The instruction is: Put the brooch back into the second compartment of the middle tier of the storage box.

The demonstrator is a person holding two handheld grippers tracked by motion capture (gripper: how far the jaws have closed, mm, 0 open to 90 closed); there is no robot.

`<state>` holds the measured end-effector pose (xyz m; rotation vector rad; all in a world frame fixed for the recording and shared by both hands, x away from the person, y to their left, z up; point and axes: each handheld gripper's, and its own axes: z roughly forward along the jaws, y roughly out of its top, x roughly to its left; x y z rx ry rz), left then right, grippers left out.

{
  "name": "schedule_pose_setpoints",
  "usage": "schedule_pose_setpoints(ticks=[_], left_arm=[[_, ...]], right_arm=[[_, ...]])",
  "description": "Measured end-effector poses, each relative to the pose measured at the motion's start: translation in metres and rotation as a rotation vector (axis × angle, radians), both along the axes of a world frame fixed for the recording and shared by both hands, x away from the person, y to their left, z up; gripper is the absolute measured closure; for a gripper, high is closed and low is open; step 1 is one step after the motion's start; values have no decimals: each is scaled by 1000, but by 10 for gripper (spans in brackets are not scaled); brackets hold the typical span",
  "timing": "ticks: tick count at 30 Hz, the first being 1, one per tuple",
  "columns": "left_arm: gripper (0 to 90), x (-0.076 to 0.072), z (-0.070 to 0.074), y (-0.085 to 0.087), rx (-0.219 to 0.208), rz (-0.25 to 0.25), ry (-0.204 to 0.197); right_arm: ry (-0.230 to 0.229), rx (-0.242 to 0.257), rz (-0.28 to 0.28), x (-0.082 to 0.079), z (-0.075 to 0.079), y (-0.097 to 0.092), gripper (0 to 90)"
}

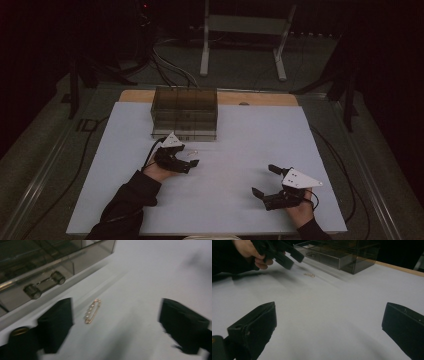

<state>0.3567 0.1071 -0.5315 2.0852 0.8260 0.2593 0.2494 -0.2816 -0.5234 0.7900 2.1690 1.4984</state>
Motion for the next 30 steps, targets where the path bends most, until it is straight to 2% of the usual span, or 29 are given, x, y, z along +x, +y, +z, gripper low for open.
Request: schedule_pose_setpoints(ticks=[1,3,5,10,11,19,30], left_arm=[[164,1,-1,-1,20,15,-1],[190,3,-3,-1,22,22,6],[240,6,-4,-2,43,24,20],[321,10,-8,-5,52,30,11],[360,10,-8,-6,49,26,11],[554,22,-13,-10,56,14,52],[746,29,-14,-11,63,21,50]], right_arm=[[1,-3,0,0,0,0,0],[2,4,-4,0,0,0,0],[-3,3,-6,0,0,0,0],[4,2,-5,1,0,-1,0],[2,-1,-5,1,0,0,0],[4,-7,-3,1,0,0,0],[8,-9,1,2,-1,0,0]])
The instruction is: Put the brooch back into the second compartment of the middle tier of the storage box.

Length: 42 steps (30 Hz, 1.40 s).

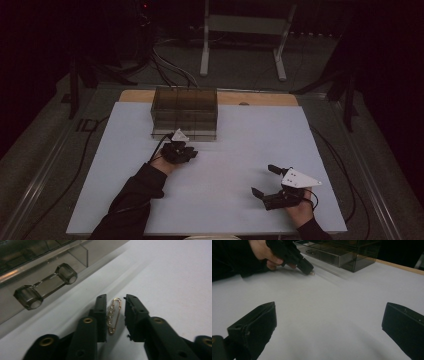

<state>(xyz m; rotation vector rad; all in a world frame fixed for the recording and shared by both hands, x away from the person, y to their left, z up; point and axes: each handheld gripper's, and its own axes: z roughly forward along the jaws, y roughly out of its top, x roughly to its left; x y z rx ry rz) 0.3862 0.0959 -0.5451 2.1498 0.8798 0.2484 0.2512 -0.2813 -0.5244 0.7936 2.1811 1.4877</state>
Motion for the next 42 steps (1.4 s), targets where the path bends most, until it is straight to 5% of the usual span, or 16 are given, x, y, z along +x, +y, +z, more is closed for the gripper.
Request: schedule_pose_setpoints(ticks=[8,16,25,42], left_arm=[[854,-2,1,-2,30,-2,-13],[871,-5,2,-5,59,0,-34],[880,-10,7,-8,38,-33,-18],[881,-22,31,-10,3,-81,-49]], right_arm=[[4,-1,0,0,0,1,0],[3,-6,3,1,0,1,0],[-3,0,-1,1,1,1,0],[-2,0,-1,1,1,1,0]])
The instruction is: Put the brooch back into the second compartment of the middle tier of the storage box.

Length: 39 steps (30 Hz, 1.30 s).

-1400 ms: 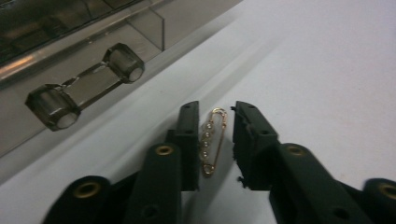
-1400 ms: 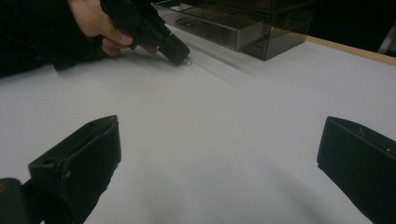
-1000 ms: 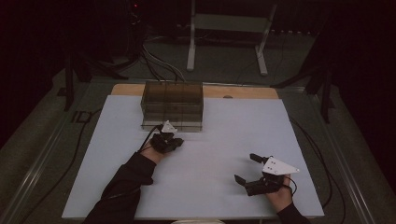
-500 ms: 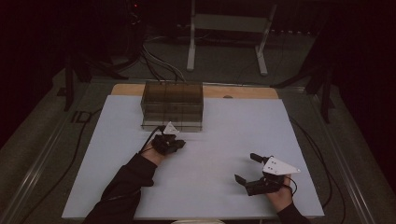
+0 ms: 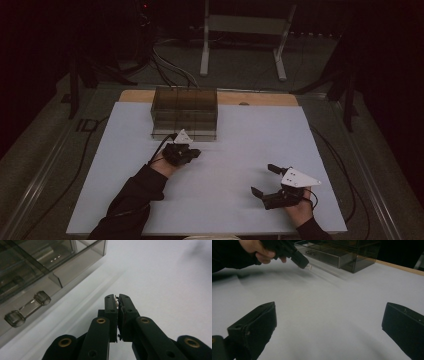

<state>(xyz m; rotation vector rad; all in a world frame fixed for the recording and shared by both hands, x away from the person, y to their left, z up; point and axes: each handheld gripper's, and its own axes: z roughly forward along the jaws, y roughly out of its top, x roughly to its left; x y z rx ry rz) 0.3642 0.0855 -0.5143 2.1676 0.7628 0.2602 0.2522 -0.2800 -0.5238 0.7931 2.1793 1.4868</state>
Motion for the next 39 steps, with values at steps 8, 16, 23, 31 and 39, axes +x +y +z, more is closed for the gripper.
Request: schedule_pose_setpoints(ticks=[8,16,23,31,39], left_arm=[[880,-3,12,5,-32,-3,-15],[880,-6,21,6,-54,-10,-30],[880,-5,25,8,-66,-8,-32],[880,-3,31,12,-92,1,-43],[880,-1,36,18,-112,22,-55]], right_arm=[[1,-2,1,1,-1,1,0],[0,-2,3,1,0,2,0],[-3,-2,4,1,0,2,0],[-2,-3,5,1,-1,3,0],[0,-5,7,1,-1,3,0]])
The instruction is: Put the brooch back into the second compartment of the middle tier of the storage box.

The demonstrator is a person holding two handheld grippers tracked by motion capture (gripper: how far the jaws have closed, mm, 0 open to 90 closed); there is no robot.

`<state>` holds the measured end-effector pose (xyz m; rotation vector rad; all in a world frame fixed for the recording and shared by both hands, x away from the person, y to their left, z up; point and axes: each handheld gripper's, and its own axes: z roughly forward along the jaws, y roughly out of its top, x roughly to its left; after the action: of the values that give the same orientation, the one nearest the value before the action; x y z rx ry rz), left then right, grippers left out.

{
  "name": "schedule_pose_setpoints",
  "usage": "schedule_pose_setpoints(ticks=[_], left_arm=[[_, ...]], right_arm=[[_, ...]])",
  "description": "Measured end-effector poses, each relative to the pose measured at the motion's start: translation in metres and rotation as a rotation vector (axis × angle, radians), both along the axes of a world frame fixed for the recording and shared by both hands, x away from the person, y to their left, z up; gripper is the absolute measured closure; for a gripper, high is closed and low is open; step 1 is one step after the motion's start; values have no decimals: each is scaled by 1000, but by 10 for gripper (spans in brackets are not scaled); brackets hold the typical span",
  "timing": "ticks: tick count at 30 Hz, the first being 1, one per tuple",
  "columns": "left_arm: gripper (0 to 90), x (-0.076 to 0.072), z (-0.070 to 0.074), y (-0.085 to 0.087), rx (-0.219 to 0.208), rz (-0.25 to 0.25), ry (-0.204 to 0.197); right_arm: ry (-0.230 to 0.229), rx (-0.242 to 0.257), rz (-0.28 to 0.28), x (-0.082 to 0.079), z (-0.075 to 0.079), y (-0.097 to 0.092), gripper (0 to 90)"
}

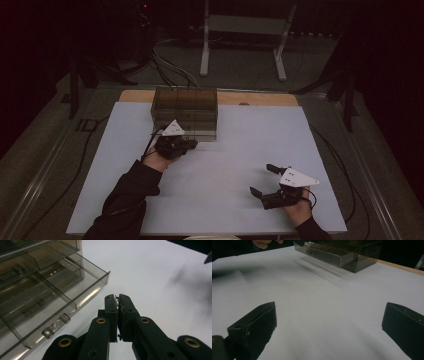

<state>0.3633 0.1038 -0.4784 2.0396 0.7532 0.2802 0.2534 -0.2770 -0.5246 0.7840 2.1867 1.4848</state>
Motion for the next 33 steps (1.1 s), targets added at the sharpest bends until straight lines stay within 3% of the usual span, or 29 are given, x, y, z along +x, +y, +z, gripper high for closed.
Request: schedule_pose_setpoints(ticks=[13,21,33], left_arm=[[880,4,12,10,-25,39,-25],[880,13,21,22,-55,80,-31],[880,30,26,24,-56,127,-34]], right_arm=[[-1,-2,-6,0,0,1,0],[1,-3,-8,0,0,1,0],[0,-2,-6,0,0,1,0]])
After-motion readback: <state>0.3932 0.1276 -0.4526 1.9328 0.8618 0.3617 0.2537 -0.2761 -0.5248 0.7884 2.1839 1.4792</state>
